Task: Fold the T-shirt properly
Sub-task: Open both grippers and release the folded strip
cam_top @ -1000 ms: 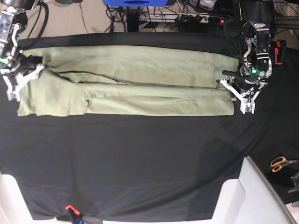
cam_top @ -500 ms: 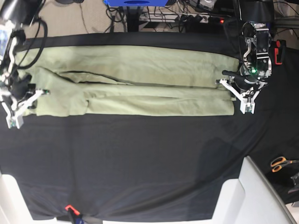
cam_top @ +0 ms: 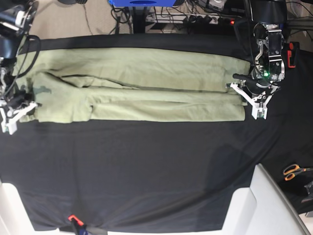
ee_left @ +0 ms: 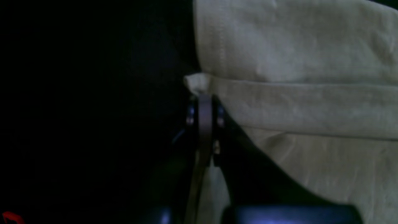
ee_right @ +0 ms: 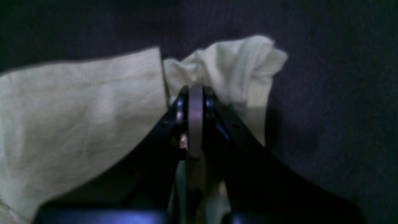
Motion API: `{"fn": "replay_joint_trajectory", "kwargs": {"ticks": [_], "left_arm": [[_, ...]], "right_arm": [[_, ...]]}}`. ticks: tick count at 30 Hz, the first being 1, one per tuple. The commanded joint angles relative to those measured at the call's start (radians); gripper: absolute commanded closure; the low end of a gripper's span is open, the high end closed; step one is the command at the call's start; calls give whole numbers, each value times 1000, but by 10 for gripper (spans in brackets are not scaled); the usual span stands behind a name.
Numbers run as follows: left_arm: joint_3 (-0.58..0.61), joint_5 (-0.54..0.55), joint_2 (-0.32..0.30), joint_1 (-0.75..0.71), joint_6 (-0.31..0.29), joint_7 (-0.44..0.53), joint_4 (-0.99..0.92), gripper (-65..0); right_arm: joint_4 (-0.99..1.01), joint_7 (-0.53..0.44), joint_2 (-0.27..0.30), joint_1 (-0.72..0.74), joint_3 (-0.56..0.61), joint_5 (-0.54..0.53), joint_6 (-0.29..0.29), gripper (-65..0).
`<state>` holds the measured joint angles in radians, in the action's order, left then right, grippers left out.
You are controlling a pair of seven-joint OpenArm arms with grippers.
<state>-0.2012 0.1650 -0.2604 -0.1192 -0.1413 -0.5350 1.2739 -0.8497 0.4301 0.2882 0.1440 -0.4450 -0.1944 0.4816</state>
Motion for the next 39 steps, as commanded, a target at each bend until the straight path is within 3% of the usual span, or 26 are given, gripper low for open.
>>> {"fn": "replay_joint_trajectory", "kwargs": {"ticks": [1, 8, 11, 15, 18, 21, 25, 30, 34, 37, 39], "left_arm": [[-4, 5, -10, 6, -1, 5, 10, 0], [-4, 5, -10, 6, -1, 5, 10, 0], [-4, 6, -10, 6, -1, 5, 10, 0], [-4, 11, -10, 3, -1, 3, 10, 0], [-4, 11, -10, -10, -1, 3, 20, 0], [-4, 11, -10, -14, -1, 2, 28, 0], [-4, 12, -12, -43, -1, 0, 92, 0], [-7, 12, -15, -73, -1, 0, 180, 0], [-67, 12, -12, -72, -1, 0, 189, -316], [-106, 18, -9, -83, -1, 0, 243, -472], [-123, 74, 2, -121, -2, -1, 312, -528]], "right_arm": [[11, -37, 27, 19, -2, 6, -11, -6], [28, -98, 47, 16, -4, 6, -142, -2], [28, -121, 47, 16, -4, 6, -241, -2], [8, -221, 44, -14, -1, 8, -380, -2], [-112, -241, 33, -76, -4, 6, -400, -2], [-299, -242, -13, -152, -19, 6, -436, -2], [-543, -238, -65, -268, -24, 6, -438, -6], [-672, -144, -94, -335, -24, 6, -438, -6], [-681, -101, -108, -353, -24, 6, -419, -3], [-685, -101, -111, -376, -24, 6, -352, -2], [-687, -101, -113, -395, -24, 6, -343, -2]]}}
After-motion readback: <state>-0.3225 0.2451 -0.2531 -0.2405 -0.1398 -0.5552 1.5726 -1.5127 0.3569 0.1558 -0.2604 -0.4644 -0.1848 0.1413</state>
